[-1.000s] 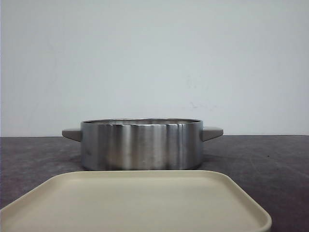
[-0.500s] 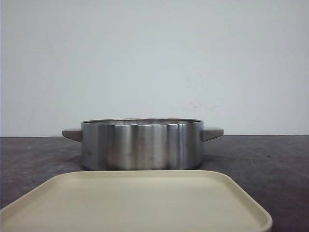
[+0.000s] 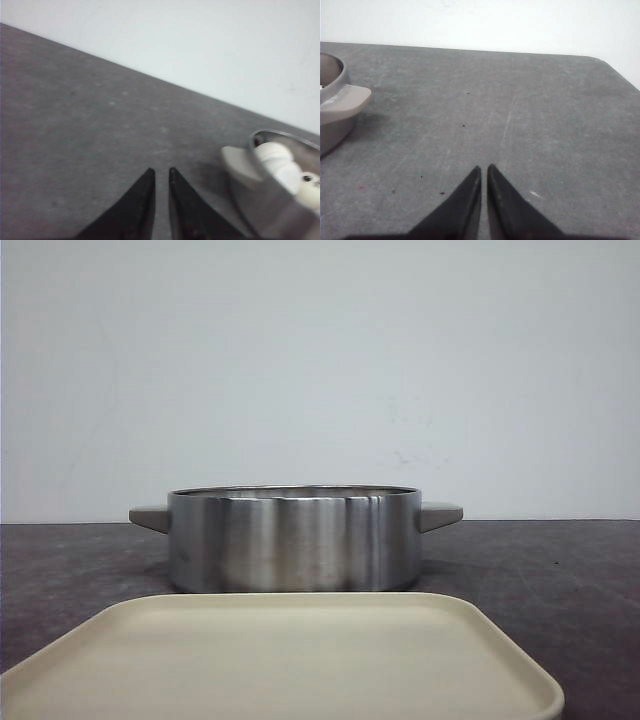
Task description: Steam buns
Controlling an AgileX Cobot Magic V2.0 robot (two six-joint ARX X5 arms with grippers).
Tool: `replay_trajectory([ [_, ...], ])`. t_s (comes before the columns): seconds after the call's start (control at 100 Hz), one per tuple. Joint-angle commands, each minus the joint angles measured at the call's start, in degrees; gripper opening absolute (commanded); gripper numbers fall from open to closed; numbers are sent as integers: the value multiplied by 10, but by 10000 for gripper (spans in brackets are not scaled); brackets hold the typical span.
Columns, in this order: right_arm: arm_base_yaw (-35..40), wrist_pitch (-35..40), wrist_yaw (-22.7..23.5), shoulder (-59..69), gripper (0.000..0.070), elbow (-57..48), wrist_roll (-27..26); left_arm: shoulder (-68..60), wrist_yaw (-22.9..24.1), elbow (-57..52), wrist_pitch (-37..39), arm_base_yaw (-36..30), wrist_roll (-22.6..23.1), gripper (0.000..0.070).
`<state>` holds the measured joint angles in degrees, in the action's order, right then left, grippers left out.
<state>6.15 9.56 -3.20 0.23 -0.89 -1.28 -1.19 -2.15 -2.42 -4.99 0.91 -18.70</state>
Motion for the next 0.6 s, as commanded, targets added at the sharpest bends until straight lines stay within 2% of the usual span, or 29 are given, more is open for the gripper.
replay_trajectory([
  [0.0,0,-5,0,0,12,2,5,7,-3,3,-7,5,35,0],
  [0.15,0,-5,0,0,12,2,5,10,-2,16,-19,14,62,0],
  [0.23,0,-5,0,0,12,2,5,10,-2,16,-51,14,74,0],
  [0.4,0,-5,0,0,12,2,5,10,-2,16,-59,22,146,0],
  [0.59,0,-5,0,0,12,2,5,8,-2,16,-57,24,146,0],
])
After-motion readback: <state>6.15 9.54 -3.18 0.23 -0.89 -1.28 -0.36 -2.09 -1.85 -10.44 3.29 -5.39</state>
